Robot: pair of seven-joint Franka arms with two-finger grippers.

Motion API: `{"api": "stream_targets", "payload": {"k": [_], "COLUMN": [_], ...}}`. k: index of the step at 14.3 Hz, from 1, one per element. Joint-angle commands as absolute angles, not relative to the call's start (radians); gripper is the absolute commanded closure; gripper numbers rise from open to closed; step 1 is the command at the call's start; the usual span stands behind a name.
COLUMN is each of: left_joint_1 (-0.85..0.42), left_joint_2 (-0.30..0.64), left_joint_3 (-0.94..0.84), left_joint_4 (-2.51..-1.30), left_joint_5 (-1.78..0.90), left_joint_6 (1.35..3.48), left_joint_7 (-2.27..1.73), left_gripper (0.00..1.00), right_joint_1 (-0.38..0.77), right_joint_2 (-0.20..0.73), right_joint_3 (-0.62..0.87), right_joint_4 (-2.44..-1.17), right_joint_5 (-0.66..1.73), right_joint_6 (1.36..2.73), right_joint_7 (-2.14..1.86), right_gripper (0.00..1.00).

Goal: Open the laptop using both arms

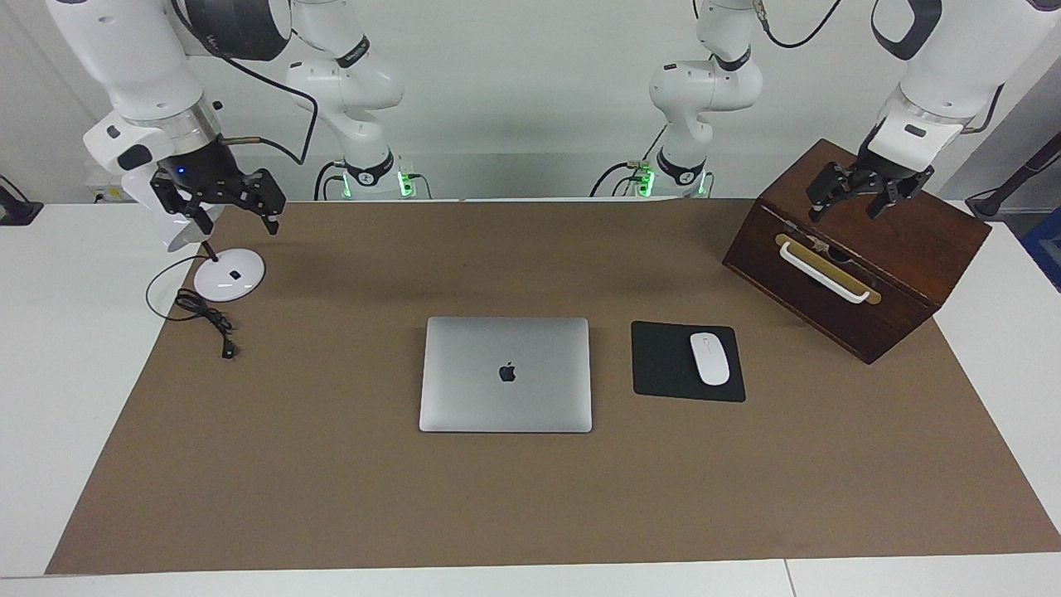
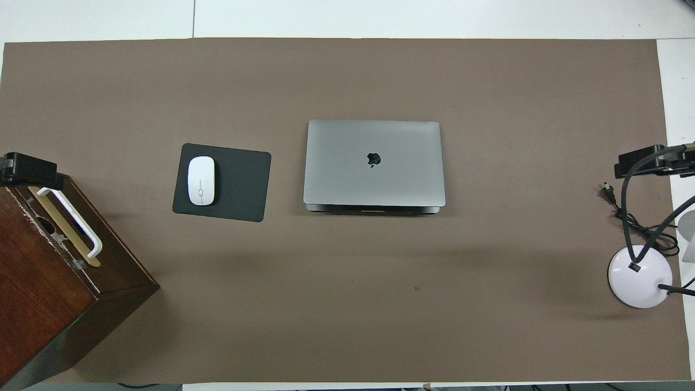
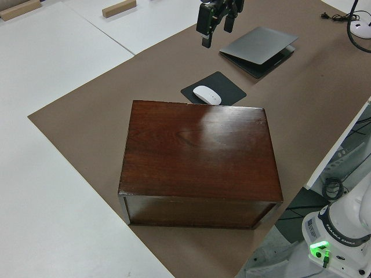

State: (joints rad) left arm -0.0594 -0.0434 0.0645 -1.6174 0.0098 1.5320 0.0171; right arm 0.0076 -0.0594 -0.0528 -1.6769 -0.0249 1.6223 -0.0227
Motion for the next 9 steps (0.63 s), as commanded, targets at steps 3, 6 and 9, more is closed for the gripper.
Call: {"api": "stream_targets", "payload": {"k": [3,6,9], "left_joint_1": [-0.054,-0.054,-0.052], "left_joint_2": [-0.057,-0.057,-0.058], "left_joint_3": [0.063,0.063,0.063], "left_joint_4": [-1.628,-1.628,-1.629], "left_joint_5": [0.003,0.003,0.002], "left_joint_6": [1.543,1.543,1.542], "left_joint_7": [0.008,0.008,0.008], "left_gripper": [0.0,0.0,0.0], "right_joint_1": [0.006,0.006,0.006], "right_joint_2": [-0.078,-0.075,-0.074], "right_joint_3": [-0.051,-0.051,-0.051], "right_joint_4": [-1.706,-1.706,-1.706], "right_joint_5": [-0.008,-0.008,-0.008], "right_joint_6": [1.655,1.664,1.669], "right_joint_7": [-0.005,-0.005,-0.005], "right_gripper": [0.0,0.0,0.0]}}
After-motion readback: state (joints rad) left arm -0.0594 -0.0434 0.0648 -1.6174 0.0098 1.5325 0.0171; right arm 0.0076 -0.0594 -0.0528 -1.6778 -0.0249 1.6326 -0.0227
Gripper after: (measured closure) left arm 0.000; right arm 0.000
